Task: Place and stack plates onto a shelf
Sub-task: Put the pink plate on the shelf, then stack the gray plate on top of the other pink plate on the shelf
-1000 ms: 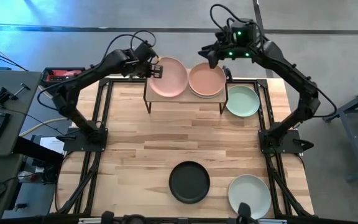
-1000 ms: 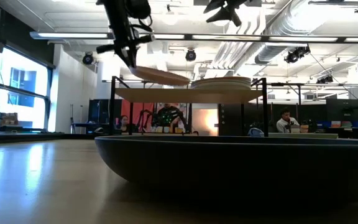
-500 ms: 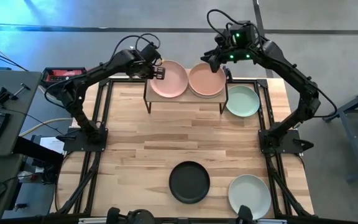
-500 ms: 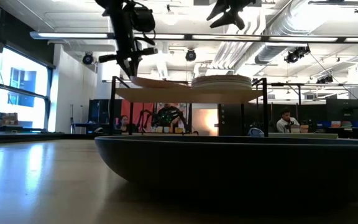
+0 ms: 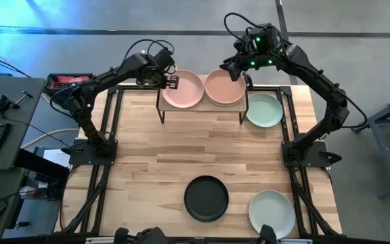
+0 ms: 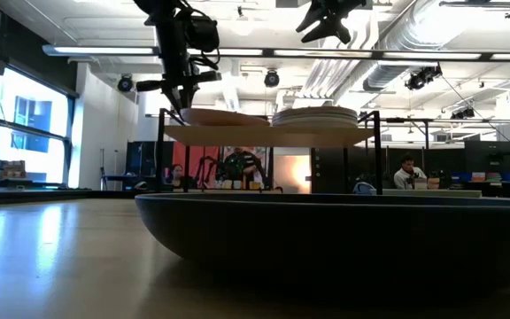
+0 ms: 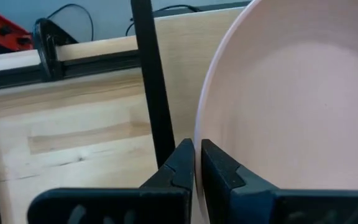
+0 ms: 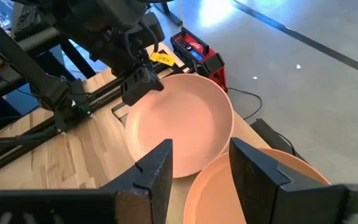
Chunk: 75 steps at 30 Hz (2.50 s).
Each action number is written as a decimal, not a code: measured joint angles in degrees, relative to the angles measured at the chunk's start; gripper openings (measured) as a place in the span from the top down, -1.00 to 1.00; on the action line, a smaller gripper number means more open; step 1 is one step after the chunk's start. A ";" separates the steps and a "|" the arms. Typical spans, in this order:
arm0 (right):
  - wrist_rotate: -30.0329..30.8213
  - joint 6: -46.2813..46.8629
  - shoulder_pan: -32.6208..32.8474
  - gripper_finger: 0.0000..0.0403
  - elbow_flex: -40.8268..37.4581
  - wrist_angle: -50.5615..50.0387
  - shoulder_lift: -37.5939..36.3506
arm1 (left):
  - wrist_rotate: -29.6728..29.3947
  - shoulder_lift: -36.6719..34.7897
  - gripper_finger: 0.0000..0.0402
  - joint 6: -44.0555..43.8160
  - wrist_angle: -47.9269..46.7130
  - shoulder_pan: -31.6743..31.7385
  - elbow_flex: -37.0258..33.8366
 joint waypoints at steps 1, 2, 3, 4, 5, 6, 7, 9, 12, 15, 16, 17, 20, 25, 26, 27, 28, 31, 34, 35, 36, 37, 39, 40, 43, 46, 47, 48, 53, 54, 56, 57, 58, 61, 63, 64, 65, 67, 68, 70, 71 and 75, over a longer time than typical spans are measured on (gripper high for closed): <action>0.02 0.00 0.00 0.32 0.00 0.00 0.00 | 0.00 0.00 0.97 0.12 0.03 0.00 0.00; 0.01 0.00 0.00 0.32 0.00 0.02 0.00 | 0.15 0.00 0.97 0.12 0.03 0.00 0.00; 0.00 0.00 0.00 0.32 0.00 0.02 0.00 | 0.60 0.00 0.96 0.17 -0.03 0.00 0.00; 0.00 0.00 0.00 0.32 0.00 0.02 0.01 | 1.16 0.00 0.95 0.51 -0.05 0.03 0.00; 0.00 0.00 0.00 0.32 0.00 0.02 0.00 | 1.63 0.00 0.94 0.98 -0.11 0.04 0.00; 0.00 0.00 0.00 0.32 0.00 0.02 0.00 | 1.82 0.00 0.92 1.17 -0.22 0.03 0.00; 0.00 0.00 0.00 0.32 0.00 0.02 0.02 | 1.86 0.00 0.91 1.24 -0.39 0.00 0.00; 0.00 0.00 0.00 0.32 0.00 0.04 0.02 | 1.86 0.04 0.87 1.32 -0.51 0.00 -0.02; 0.00 0.00 0.00 0.32 0.00 0.02 0.02 | 1.62 0.04 0.83 1.41 -1.08 0.22 -0.02; -0.01 0.02 0.00 0.32 0.00 0.02 0.02 | 1.73 0.04 0.79 1.42 -1.09 0.35 -0.02; -0.08 0.07 0.00 0.32 0.00 0.03 0.02 | 1.70 0.04 0.77 1.60 -1.08 0.32 -0.02; -0.09 0.09 0.00 0.32 0.00 0.02 0.02 | 1.68 0.04 0.76 1.96 -1.05 0.31 -0.02; -0.11 0.13 0.00 0.32 0.00 0.02 0.02 | 1.71 0.04 0.71 2.25 -0.96 0.38 -0.02; -0.13 0.11 0.00 0.32 0.00 0.00 0.02 | 1.99 0.04 0.64 2.18 -0.69 0.95 -0.02; -0.15 0.07 0.00 0.32 0.00 -0.10 0.02 | 2.08 0.04 0.63 2.20 -0.69 1.00 -0.02; -0.15 0.06 0.00 0.32 0.00 -0.34 0.02 | 2.15 0.04 0.62 2.20 -0.70 1.04 -0.01; -0.18 0.05 0.00 0.32 0.00 -0.63 0.02 | 2.28 0.04 0.62 2.23 -0.85 1.07 0.15; -0.31 0.08 0.00 0.32 0.00 -2.24 0.02 | 2.79 -0.07 0.63 2.97 -1.06 1.16 1.65; -1.17 0.18 0.02 0.32 0.00 -5.28 0.02 | 3.11 -0.28 0.64 3.75 -2.66 1.16 4.83; -1.65 0.18 0.13 0.32 0.00 -6.53 0.02 | 3.13 -0.30 0.65 3.77 -3.55 1.16 6.01; -2.11 0.20 0.32 0.32 0.00 -7.79 0.02 | 3.17 -0.31 0.65 4.04 -4.48 1.15 7.08; -2.31 0.19 0.59 0.32 0.00 -9.20 0.02 | 3.25 -0.31 0.65 4.42 -5.58 1.02 8.14; -2.28 0.20 1.65 0.32 -0.01 -11.97 0.02 | 3.78 -0.67 0.65 5.55 -7.57 0.44 9.72; -2.33 0.20 2.42 0.32 -0.02 -13.31 0.02 | 4.70 -1.06 0.65 6.28 -8.07 -0.16 10.09; -2.52 0.95 5.24 0.32 -0.02 -17.24 0.02 | 8.48 -2.14 0.65 8.10 -10.22 -2.48 10.11; -1.93 2.84 8.61 0.32 -0.02 -19.70 0.02 | 9.13 -3.25 0.65 9.31 -13.27 -6.33 10.11; -1.46 3.79 9.89 0.32 -0.02 -20.67 0.02 | 9.06 -3.57 0.66 9.79 -14.79 -7.68 10.10; -0.68 4.46 11.22 0.32 -0.02 -21.76 0.02 | 8.96 -3.80 0.66 10.16 -16.19 -9.09 10.10; 4.67 11.37 19.18 0.32 -1.19 -25.32 0.05 | 7.17 -4.18 0.71 10.13 -20.23 -16.57 10.10; 5.62 13.24 20.95 0.32 -1.75 -25.79 0.09 | 6.48 -4.28 0.72 9.72 -20.52 -18.08 10.10; 7.36 17.45 24.51 0.32 -3.05 -26.53 0.09 | 5.13 -4.42 0.74 8.18 -20.65 -21.12 10.10; 7.96 19.80 26.29 0.32 -4.03 -26.41 0.05 | 4.64 -4.42 0.74 7.57 -20.62 -22.71 10.10; 8.48 22.37 28.00 0.32 -5.11 -26.34 0.04 | 4.41 -4.39 0.75 7.13 -20.65 -24.28 10.10; 10.19 30.33 33.39 0.32 -8.42 -26.50 0.09 | 4.35 -4.39 0.76 6.74 -21.11 -28.97 10.10; 10.73 35.84 37.12 0.32 -10.58 -26.47 0.09 | 4.16 -4.39 0.76 6.57 -21.18 -32.09 10.10; 11.17 38.60 38.94 0.32 -11.75 -26.30 0.09 | 3.85 -4.39 0.76 6.53 -21.23 -33.61 10.10; 11.68 41.30 40.74 0.32 -12.85 -26.04 0.09 | 3.45 -4.39 0.76 6.53 -21.28 -35.11 10.10; 11.98 47.00 43.96 0.32 -15.25 -24.94 0.09 | 2.65 -4.39 0.76 6.53 -21.24 -37.72 10.10; 12.00 49.81 45.41 0.32 -16.38 -24.64 0.09 | 2.42 -4.39 0.76 6.51 -21.26 -38.93 10.10; 12.03 55.47 48.39 0.32 -18.30 -24.34 0.07 | 1.99 -4.39 0.76 6.46 -21.24 -41.09 10.10; 12.03 58.47 49.84 0.32 -19.32 -23.60 0.04 | 1.67 -4.37 0.76 6.06 -21.24 -42.13 10.10; 12.17 69.67 55.65 0.32 -22.49 -21.85 0.03 | 0.39 -4.37 0.76 5.17 -21.22 -45.54 10.10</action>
